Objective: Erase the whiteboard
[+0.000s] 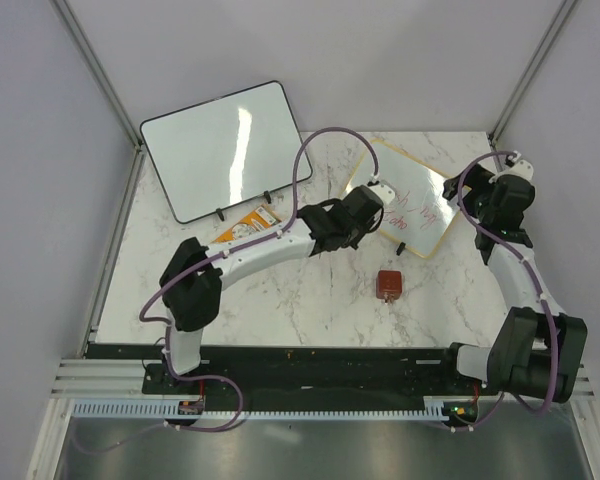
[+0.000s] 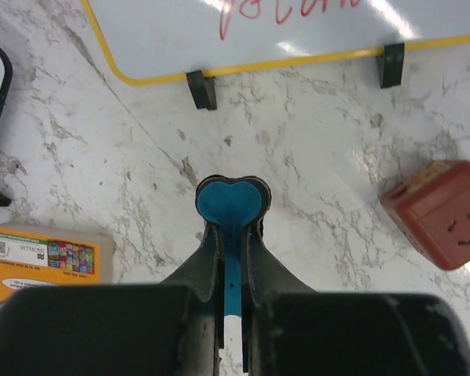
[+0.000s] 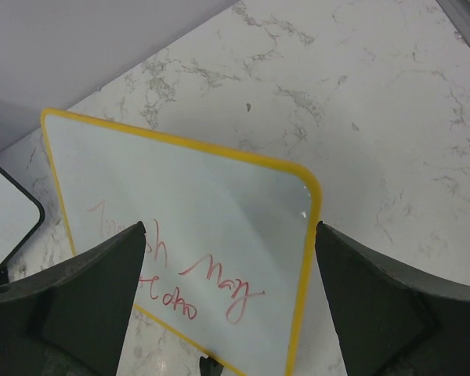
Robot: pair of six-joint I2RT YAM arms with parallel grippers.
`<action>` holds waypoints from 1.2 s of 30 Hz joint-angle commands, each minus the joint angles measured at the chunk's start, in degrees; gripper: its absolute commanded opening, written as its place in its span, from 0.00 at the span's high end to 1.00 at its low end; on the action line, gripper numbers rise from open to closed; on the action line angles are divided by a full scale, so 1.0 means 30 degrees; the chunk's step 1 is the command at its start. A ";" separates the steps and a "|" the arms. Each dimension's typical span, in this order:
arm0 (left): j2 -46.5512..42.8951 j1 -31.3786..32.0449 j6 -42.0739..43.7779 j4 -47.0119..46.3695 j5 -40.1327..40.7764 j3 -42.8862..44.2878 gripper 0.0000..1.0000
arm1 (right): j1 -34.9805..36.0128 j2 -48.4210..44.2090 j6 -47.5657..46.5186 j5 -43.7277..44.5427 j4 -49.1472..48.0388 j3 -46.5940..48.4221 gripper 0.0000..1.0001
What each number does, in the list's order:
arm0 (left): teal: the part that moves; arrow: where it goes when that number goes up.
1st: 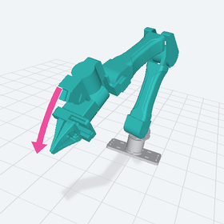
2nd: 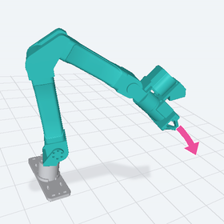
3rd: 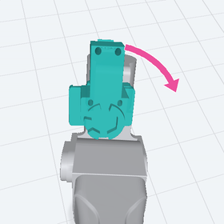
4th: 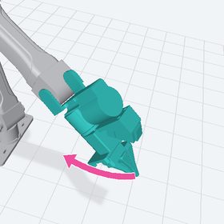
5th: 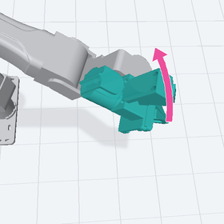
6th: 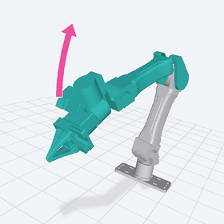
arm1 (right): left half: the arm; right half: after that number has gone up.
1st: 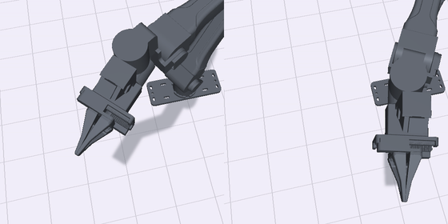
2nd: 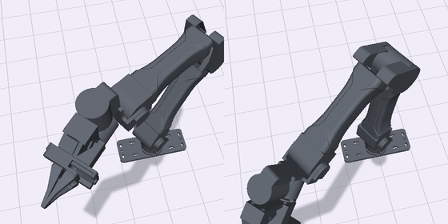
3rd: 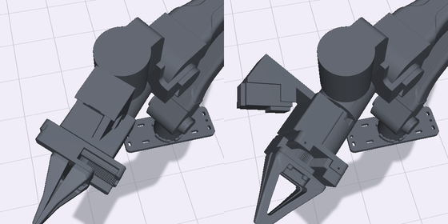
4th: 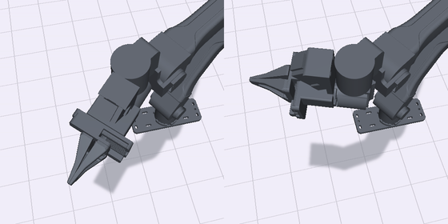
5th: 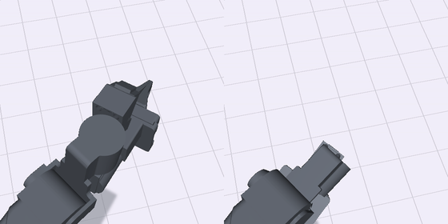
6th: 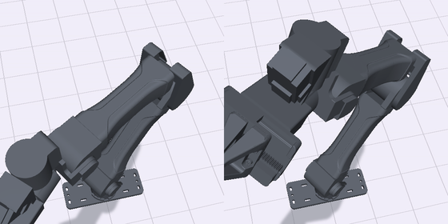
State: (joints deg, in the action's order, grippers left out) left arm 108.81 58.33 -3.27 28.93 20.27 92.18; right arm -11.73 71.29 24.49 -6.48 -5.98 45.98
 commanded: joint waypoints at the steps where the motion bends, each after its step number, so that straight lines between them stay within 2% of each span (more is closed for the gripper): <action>1: 0.1487 -0.1303 0.0943 0.0552 -0.1013 0.2638 0.98 | -0.1390 0.1197 0.1380 -0.0971 -0.0554 0.0818 0.04; 9: 0.3746 -0.2653 0.1704 0.0933 -0.2098 0.6009 0.98 | -0.3735 0.2572 0.1709 -0.4246 -0.3540 -0.0702 0.06; 11: 0.4069 -0.3034 0.1530 0.1021 -0.2506 0.6651 0.98 | -0.3883 0.3042 0.2582 -0.5625 -0.5580 -0.1143 0.11; 12: 0.4389 -0.3181 0.1413 0.1109 -0.2625 0.6888 0.98 | -0.3913 0.3509 0.3081 -0.6242 -0.6523 -0.1726 0.20; 16: 0.4948 -0.3650 0.1265 0.1197 -0.3387 0.7621 0.98 | -0.3943 0.4917 0.4286 -0.8234 -0.9545 -0.2434 0.20; 28: 0.6969 -0.3651 0.0591 0.1314 -0.4062 1.0696 0.98 | -0.3914 0.6998 0.5662 -0.9793 -1.4261 -0.2903 0.30; 29: 0.7203 -0.3680 0.0591 0.1285 -0.4004 1.0960 0.98 | -0.3914 0.7058 0.5752 -0.9880 -1.4615 -0.2990 0.33; 30: 0.7350 -0.3680 0.0649 0.1285 -0.3917 1.1136 0.98 | -0.3885 0.7348 0.5955 -1.0113 -1.4909 -0.3049 0.41; 32: 0.7817 -0.3680 0.0767 0.1227 -0.3595 1.1604 0.98 | -0.3885 0.7701 0.6542 -1.0436 -1.5671 -0.3079 0.46; 33: 0.7965 -0.3709 0.0767 0.1111 -0.3506 1.1752 0.98 | -0.3884 0.8080 0.6775 -1.0756 -1.5963 -0.3166 0.53; 36: 0.8521 -0.3797 0.0796 0.0788 -0.3651 1.2250 0.98 | -0.3914 0.8667 0.7304 -1.1139 -1.7048 -0.3400 0.64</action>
State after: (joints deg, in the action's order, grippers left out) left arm 132.29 47.09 -1.21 32.88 8.91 125.16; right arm -23.53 95.26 43.16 -35.83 -48.86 36.86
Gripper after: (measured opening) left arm 0.056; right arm 0.398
